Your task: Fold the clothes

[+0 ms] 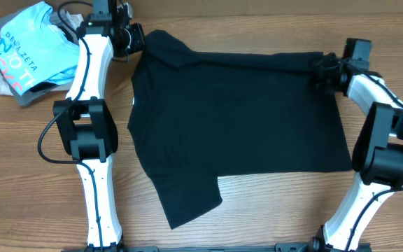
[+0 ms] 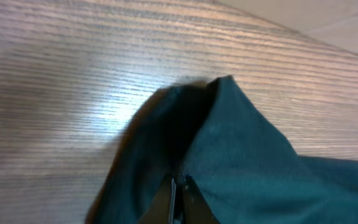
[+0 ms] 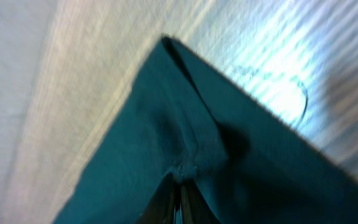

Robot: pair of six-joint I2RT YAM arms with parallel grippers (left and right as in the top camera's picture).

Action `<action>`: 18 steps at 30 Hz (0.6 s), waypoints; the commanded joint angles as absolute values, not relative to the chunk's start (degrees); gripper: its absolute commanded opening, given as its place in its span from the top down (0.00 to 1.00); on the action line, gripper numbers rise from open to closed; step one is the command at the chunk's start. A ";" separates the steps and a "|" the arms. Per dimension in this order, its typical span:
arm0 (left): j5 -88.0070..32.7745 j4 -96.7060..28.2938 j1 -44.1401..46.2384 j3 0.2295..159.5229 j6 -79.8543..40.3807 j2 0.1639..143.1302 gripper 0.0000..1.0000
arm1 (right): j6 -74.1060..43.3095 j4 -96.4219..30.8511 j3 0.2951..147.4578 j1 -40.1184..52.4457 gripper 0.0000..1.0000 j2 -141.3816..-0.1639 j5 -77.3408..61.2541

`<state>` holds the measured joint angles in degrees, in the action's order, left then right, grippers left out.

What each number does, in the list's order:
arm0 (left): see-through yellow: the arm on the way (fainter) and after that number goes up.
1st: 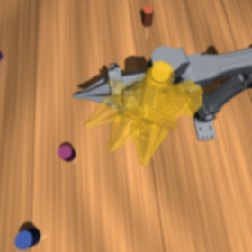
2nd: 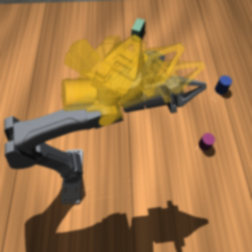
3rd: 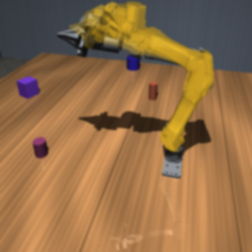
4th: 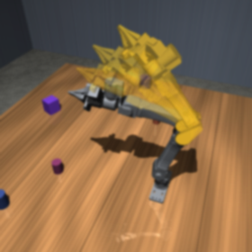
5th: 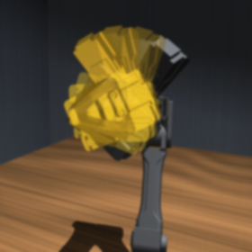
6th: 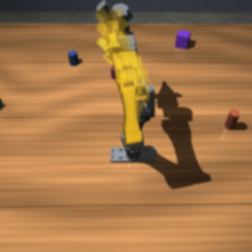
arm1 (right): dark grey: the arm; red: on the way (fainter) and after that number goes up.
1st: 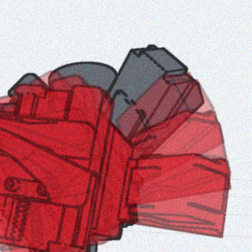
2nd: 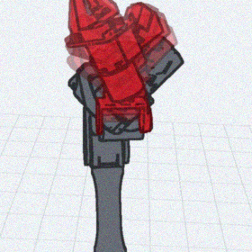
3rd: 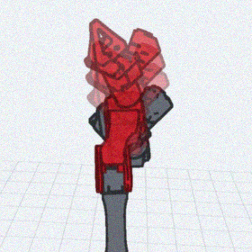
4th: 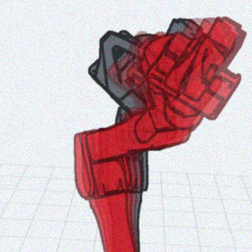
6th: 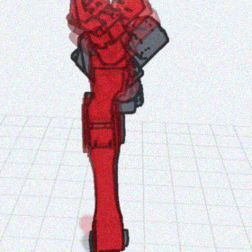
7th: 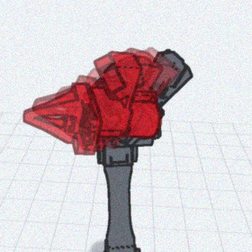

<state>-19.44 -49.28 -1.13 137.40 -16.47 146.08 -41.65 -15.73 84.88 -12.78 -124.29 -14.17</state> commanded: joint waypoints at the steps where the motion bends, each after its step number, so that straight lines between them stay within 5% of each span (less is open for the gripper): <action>1: -17.56 -53.17 -0.73 143.70 -15.18 146.47 0.96 | -40.01 -15.38 88.20 -14.79 0.96 -124.53 -17.47; 18: -15.03 -78.94 -0.69 147.17 -15.31 146.47 0.96 | -34.02 -25.74 97.14 -15.75 0.96 -124.53 -18.06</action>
